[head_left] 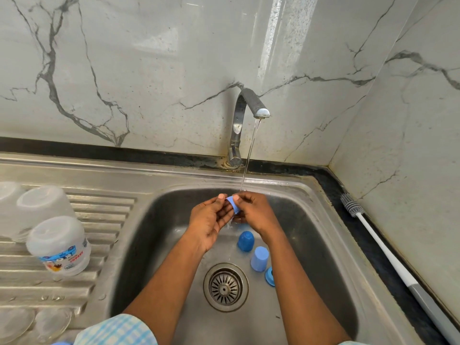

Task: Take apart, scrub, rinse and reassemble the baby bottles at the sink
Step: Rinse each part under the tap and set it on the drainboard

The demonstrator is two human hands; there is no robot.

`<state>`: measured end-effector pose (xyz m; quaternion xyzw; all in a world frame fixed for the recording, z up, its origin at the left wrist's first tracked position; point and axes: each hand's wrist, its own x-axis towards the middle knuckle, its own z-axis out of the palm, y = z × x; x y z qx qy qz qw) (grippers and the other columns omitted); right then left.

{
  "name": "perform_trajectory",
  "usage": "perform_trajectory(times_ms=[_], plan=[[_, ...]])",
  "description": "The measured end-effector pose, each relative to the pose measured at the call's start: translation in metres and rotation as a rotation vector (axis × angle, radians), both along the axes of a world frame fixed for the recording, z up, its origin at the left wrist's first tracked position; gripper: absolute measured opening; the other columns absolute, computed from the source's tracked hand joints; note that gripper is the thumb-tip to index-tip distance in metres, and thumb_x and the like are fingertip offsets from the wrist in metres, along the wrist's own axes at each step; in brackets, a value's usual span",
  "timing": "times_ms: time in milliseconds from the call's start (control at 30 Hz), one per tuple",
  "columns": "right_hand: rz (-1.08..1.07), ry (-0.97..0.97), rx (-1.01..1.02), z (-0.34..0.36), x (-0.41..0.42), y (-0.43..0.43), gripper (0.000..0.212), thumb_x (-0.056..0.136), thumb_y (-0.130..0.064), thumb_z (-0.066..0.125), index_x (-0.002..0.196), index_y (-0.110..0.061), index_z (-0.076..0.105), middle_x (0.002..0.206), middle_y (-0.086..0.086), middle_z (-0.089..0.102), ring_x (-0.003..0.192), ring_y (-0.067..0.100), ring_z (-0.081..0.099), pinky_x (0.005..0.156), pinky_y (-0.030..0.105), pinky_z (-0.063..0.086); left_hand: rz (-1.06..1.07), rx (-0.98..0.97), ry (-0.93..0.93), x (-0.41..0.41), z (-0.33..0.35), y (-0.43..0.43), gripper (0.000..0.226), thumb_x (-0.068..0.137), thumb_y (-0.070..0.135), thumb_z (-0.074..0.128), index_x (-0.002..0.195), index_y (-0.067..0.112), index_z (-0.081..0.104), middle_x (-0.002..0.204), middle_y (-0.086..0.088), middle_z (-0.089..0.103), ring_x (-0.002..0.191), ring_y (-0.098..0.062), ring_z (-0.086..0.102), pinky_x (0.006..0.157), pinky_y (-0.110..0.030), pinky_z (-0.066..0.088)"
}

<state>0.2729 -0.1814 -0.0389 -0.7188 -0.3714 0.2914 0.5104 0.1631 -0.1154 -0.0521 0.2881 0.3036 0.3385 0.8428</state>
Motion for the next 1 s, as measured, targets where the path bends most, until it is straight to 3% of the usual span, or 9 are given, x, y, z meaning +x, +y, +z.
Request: perform_trajectory(times_ms=[167, 267, 400, 533, 633, 700, 767, 833, 1000], plan=[[-0.153, 0.304, -0.024, 0.004, 0.0, -0.002, 0.028, 0.105, -0.019, 0.04, 0.102, -0.009, 0.066, 0.094, 0.018, 0.072, 0.078, 0.025, 0.073, 0.066, 0.032, 0.062, -0.011, 0.229, 0.27, -0.001, -0.002, -0.002, 0.014, 0.098, 0.016, 0.06, 0.1, 0.007, 0.071, 0.075, -0.004, 0.073, 0.063, -0.008, 0.068, 0.054, -0.024, 0.057], [-0.184, 0.407, -0.047, 0.002, 0.0, -0.002, 0.033, 0.107, -0.026, 0.038, 0.108, -0.006, 0.064, 0.089, 0.019, 0.073, 0.072, 0.026, 0.073, 0.063, 0.031, 0.062, -0.04, 0.397, 0.406, -0.002, -0.004, -0.006, 0.011, 0.097, 0.016, 0.062, 0.098, 0.015, 0.073, 0.076, -0.002, 0.068, 0.065, -0.008, 0.059, 0.052, -0.022, 0.052], [-0.202, 0.422, -0.103, 0.003, 0.002, -0.002, 0.042, 0.106, -0.039, 0.04, 0.105, -0.005, 0.065, 0.082, 0.017, 0.074, 0.067, 0.024, 0.072, 0.06, 0.029, 0.061, -0.067, 0.528, 0.487, 0.0, -0.003, -0.01, 0.011, 0.096, 0.018, 0.063, 0.098, 0.02, 0.073, 0.074, 0.0, 0.065, 0.064, -0.009, 0.052, 0.049, -0.019, 0.047], [-0.149, 0.365, -0.053, 0.007, 0.001, -0.01, 0.029, 0.095, -0.038, 0.062, 0.1, -0.01, 0.067, 0.093, 0.015, 0.073, 0.077, 0.022, 0.073, 0.065, 0.028, 0.06, -0.1, 0.669, 0.558, -0.003, -0.001, -0.011, 0.017, 0.1, 0.016, 0.056, 0.097, 0.02, 0.072, 0.081, -0.006, 0.065, 0.065, -0.011, 0.053, 0.048, -0.02, 0.048], [-0.05, 0.171, -0.039, 0.014, -0.005, -0.022, 0.028, 0.086, -0.018, 0.075, 0.112, -0.009, 0.067, 0.111, 0.011, 0.069, 0.092, 0.019, 0.07, 0.07, 0.024, 0.06, -0.145, 0.774, 0.647, -0.009, 0.003, -0.011, 0.024, 0.101, 0.013, 0.05, 0.109, 0.02, 0.071, 0.099, -0.006, 0.07, 0.079, -0.014, 0.062, 0.058, -0.025, 0.056], [-0.045, -0.056, -0.089, 0.019, -0.012, -0.028, 0.037, 0.081, -0.008, 0.078, 0.116, -0.007, 0.067, 0.11, 0.008, 0.069, 0.091, 0.015, 0.067, 0.07, 0.018, 0.056, -0.134, 0.859, 0.74, -0.016, 0.008, -0.012, 0.031, 0.1, 0.013, 0.05, 0.125, 0.019, 0.067, 0.115, -0.005, 0.069, 0.093, -0.021, 0.066, 0.073, -0.035, 0.061], [-0.052, -0.237, -0.136, 0.024, -0.021, -0.033, 0.036, 0.078, -0.004, 0.079, 0.113, -0.005, 0.069, 0.107, 0.011, 0.07, 0.095, 0.021, 0.067, 0.077, 0.021, 0.053, -0.152, 0.972, 0.85, -0.025, 0.01, -0.013, 0.032, 0.098, 0.016, 0.053, 0.127, 0.021, 0.066, 0.121, -0.004, 0.069, 0.104, -0.025, 0.065, 0.088, -0.044, 0.057], [-0.053, -0.334, -0.162, 0.027, -0.028, -0.035, 0.039, 0.078, -0.004, 0.077, 0.116, -0.007, 0.069, 0.111, 0.009, 0.07, 0.099, 0.02, 0.066, 0.089, 0.028, 0.053, -0.203, 1.084, 0.932, -0.036, 0.016, -0.02, 0.028, 0.097, 0.022, 0.055, 0.121, 0.024, 0.069, 0.115, -0.002, 0.071, 0.102, -0.021, 0.066, 0.092, -0.043, 0.055], [-0.163, -0.504, -0.003, 0.058, -0.046, -0.049, 0.035, 0.086, -0.018, 0.069, 0.121, -0.018, 0.066, 0.116, -0.001, 0.065, 0.104, 0.014, 0.062, 0.091, 0.029, 0.052, -0.146, 1.322, 1.046, -0.064, 0.028, -0.041, 0.03, 0.097, 0.028, 0.054, 0.124, 0.026, 0.066, 0.121, 0.002, 0.068, 0.11, -0.02, 0.063, 0.094, -0.038, 0.052]])
